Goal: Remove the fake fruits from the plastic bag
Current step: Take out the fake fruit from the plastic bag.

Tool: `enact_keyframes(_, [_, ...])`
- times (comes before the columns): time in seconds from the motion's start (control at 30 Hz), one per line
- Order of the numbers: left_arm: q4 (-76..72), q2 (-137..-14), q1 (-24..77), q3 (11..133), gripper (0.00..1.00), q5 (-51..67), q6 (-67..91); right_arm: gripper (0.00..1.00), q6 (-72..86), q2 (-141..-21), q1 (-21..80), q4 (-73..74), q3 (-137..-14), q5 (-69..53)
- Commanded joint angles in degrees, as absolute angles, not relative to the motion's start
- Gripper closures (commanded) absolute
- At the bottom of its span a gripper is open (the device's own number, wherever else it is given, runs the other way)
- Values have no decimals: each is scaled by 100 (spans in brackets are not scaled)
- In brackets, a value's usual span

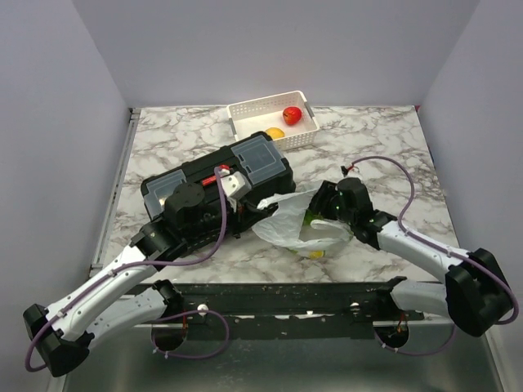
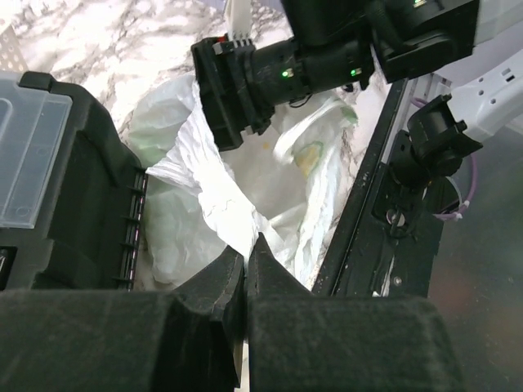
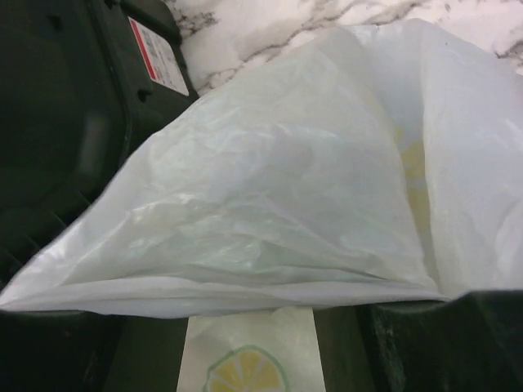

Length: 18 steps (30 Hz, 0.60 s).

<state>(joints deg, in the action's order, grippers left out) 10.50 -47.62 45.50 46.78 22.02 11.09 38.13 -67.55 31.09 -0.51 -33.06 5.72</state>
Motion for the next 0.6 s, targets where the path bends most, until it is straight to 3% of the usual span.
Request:
enact_keyframes(0.0, [593,-4289,4582,4455,100,2431,922,42,3868,-7024,3135,-1329,-3187,947])
enact_keyframes(0.17, [441,-4248,4586,4385,100,2707,974,38,3916,-7257,3142,-2137,-2949,1062])
enact_keyframes(0.43, [430,-4475,4614,4434,100,2994,1055,12,3849,-8444,3145,-3256,-3001,1212])
enact_keyframes(0.57, [533,-4591,4632,4499,100,3018,1046,13,3931,-8899,3146,-3441,-3042,1238])
